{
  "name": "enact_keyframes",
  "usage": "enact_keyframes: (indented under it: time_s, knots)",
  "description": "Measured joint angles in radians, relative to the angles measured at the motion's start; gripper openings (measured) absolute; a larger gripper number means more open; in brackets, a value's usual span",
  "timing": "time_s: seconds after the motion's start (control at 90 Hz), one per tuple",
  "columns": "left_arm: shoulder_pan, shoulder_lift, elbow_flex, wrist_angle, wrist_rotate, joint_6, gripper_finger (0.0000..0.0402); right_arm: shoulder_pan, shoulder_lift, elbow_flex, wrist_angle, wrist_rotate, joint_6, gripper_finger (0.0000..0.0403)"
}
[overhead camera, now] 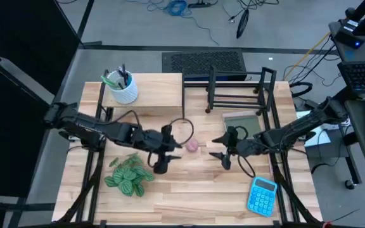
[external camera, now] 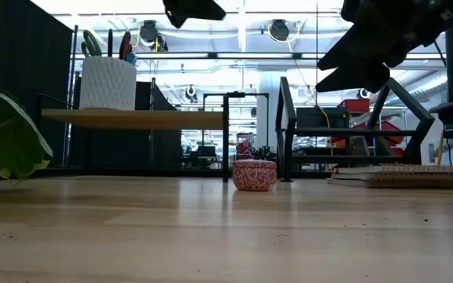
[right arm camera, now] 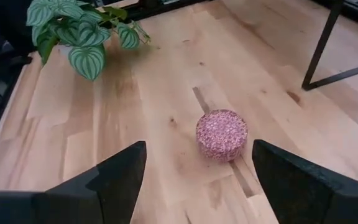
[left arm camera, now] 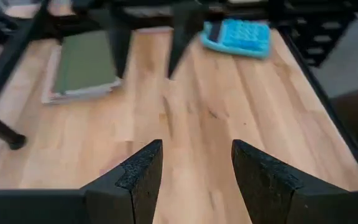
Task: Stock shelves
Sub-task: Put the white vase plant on the shelf
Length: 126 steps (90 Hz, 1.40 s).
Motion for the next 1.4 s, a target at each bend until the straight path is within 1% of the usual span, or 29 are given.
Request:
enact_keyframes:
  time_s: [0.122,0.244,0.389,0.556,0.711,0.844,1.044,1.178,1.311,1.4]
  knots:
    - [-0.072,0.0,0.0,-0.017,0.001,0.046,0.0178,0.006,0.0,0.0,0.0,0.0,0.022,0.0276]
    - [-0.14,0.0,0.0,-0.027,0.004,0.047,0.0178,0.024,0.0,0.0,0.0,0.001,0.045,0.0276]
    - [-0.235,0.0,0.0,-0.108,-0.023,-0.014,0.0178,0.059,0.002,0.0,0.0,0.002,0.048,0.0276]
    - [-0.352,0.004,0.0,-0.21,-0.052,-0.18,0.0178,0.087,0.015,0.0,-0.003,0.007,0.063,0.0276]
    - [-0.462,0.005,0.0,-0.219,-0.051,-0.362,0.0178,0.091,0.045,0.0,-0.002,0.007,0.077,0.0276]
    - [-0.539,0.008,0.0,-0.223,-0.08,-0.531,0.0178,0.091,0.085,0.0,-0.002,0.007,0.114,0.0276]
    - [-0.64,0.067,0.0,-0.225,-0.082,-0.73,0.0178,0.091,0.151,0.0,0.005,-0.014,0.137,0.0276]
    - [-0.691,0.129,0.0,-0.248,-0.032,-0.84,0.0178,0.091,0.162,0.0,0.005,-0.071,0.168,0.0276]
    - [-0.736,0.172,0.0,-0.249,0.051,-0.965,0.0178,0.098,0.162,0.0,0.017,-0.072,0.173,0.0276]
    - [-0.766,0.192,0.0,-0.251,0.089,-1.016,0.0178,0.098,0.162,0.0,0.021,-0.073,0.172,0.0276]
